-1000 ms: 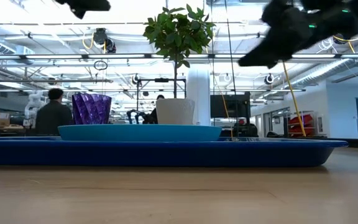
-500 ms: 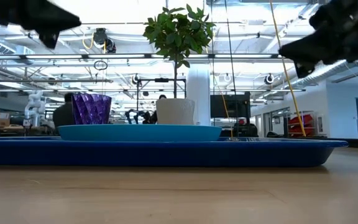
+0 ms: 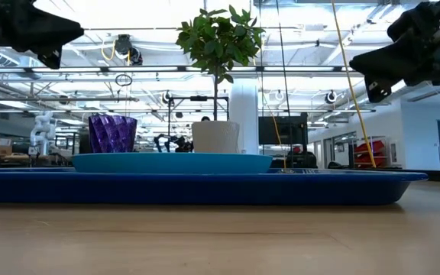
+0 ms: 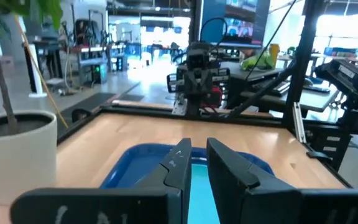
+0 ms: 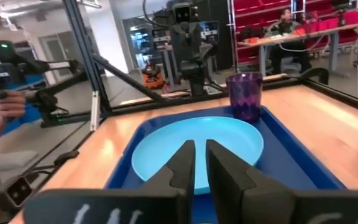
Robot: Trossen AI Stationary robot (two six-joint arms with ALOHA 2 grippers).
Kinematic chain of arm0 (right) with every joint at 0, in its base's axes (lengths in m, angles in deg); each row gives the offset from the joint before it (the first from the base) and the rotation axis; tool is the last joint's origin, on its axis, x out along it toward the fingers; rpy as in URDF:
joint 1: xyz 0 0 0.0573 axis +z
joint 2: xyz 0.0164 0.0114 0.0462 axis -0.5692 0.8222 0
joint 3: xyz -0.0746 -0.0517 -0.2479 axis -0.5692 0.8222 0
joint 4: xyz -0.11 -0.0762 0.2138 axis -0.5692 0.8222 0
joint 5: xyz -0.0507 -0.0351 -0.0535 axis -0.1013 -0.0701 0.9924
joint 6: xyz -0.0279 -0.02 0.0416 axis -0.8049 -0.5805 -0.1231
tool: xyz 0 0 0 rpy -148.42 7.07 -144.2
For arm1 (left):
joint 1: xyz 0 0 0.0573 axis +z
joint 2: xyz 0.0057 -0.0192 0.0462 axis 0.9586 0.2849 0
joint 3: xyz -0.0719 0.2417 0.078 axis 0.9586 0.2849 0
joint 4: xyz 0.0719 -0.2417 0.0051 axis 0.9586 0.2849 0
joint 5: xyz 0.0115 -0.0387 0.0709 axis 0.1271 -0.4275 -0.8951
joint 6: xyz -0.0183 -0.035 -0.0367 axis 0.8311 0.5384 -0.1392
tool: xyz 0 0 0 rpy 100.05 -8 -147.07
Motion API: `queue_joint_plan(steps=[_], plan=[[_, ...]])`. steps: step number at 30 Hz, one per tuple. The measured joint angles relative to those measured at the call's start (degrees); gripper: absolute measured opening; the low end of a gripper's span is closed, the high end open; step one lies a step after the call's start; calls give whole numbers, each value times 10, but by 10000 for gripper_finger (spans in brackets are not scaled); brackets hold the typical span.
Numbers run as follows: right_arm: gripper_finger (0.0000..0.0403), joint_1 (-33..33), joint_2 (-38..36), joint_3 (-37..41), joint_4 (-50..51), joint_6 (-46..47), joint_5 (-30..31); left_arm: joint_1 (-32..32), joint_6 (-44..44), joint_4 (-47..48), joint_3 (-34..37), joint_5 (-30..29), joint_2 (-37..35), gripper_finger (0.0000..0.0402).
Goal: Pick and place plate/cup/fork/spoon on tray
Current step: Return to Home Position
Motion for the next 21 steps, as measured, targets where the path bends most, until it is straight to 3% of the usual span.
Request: queue_joint_plan(steps=[5,13,21], plan=[[34,0,0,1,17,-5,0,-3,-33,10,15,-2,-51,51],[34,0,0,2,12,-33,1,7,-39,-29,71,39,-50,51],[34,0,1,2,17,-37,1,29,-24,-56,100,136,-50,51]])
